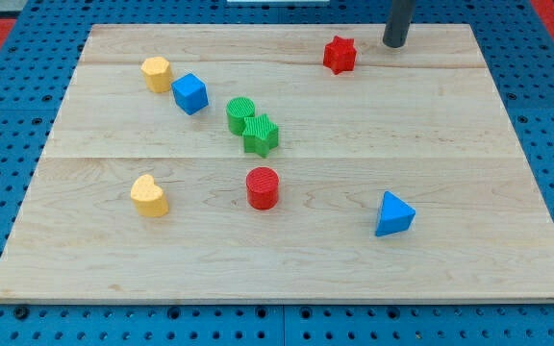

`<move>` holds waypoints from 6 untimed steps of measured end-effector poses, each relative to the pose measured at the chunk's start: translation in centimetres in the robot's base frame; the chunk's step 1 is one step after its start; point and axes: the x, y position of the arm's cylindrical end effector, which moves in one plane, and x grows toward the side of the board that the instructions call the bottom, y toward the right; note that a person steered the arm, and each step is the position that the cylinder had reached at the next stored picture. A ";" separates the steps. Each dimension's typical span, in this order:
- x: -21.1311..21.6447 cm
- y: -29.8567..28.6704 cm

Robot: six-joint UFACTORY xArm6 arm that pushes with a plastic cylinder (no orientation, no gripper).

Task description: Place the red star above the yellow hexagon

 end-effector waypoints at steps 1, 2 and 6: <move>3.3 4.7; 4.5 -1.4; 3.4 -18.2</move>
